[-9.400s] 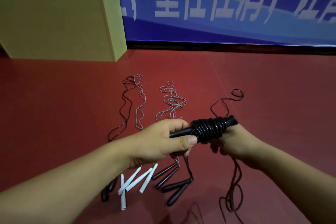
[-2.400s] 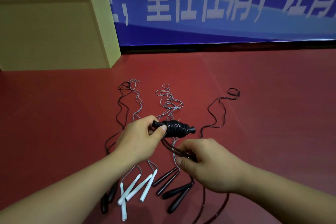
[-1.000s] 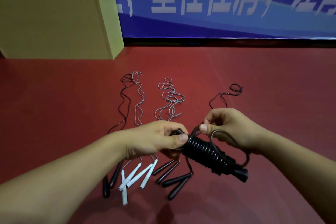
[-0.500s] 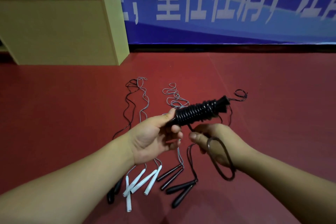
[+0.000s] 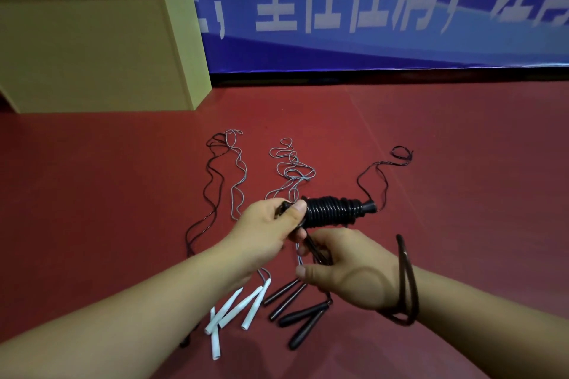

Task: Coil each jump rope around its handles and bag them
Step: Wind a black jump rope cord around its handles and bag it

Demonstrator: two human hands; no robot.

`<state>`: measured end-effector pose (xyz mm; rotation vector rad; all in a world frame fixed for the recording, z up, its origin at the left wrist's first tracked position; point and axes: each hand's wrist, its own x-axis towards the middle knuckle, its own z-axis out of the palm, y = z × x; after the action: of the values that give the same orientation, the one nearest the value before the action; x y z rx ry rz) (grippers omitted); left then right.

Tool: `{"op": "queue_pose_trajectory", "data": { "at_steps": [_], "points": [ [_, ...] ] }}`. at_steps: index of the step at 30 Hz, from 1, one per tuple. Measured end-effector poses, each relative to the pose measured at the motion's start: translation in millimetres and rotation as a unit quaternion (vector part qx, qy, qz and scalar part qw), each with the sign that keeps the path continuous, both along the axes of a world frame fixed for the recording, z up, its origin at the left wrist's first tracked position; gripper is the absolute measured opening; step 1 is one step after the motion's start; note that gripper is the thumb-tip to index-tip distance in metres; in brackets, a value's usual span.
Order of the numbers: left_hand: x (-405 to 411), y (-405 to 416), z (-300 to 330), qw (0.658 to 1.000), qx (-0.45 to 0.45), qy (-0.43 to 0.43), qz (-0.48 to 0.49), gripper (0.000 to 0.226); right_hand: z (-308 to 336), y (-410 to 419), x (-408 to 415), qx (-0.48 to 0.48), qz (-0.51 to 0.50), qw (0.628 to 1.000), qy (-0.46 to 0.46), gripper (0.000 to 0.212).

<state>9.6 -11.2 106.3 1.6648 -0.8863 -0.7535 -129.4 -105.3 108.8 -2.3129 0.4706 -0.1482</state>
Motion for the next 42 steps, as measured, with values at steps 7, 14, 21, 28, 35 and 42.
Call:
{"op": "queue_pose_trajectory", "data": {
  "at_steps": [7,14,21,28,35,42],
  "points": [
    [3.7,-2.7,-2.6,0.983,0.002,-0.182,0.032,0.044,5.3,5.6,1.0,0.113,-0.047,0.992,-0.027,0.026],
    [10.4,-4.4,-5.2,0.962,0.004,-0.268,0.054,0.040,5.8,7.1,0.7,0.245,-0.041,0.968,-0.029,0.018],
    [22.6,-2.2,-4.8,0.940,0.025,-0.334,0.062,0.029,10.1,10.0,1.2,0.289,-0.040,0.956,-0.028,0.012],
    [25.9,-0.6,-7.6,0.926,0.054,-0.369,0.060,0.024,15.5,6.3,0.0,0.232,-0.101,0.967,0.037,0.032],
    [35.9,1.5,-10.2,0.912,0.097,-0.393,0.066,0.029,22.1,8.7,-7.7,0.234,-0.048,0.970,0.055,0.025],
    [30.1,2.7,-10.4,0.900,0.105,-0.422,0.037,0.029,30.0,8.1,-11.3,0.221,-0.036,0.971,0.078,0.031]
  ]
}}
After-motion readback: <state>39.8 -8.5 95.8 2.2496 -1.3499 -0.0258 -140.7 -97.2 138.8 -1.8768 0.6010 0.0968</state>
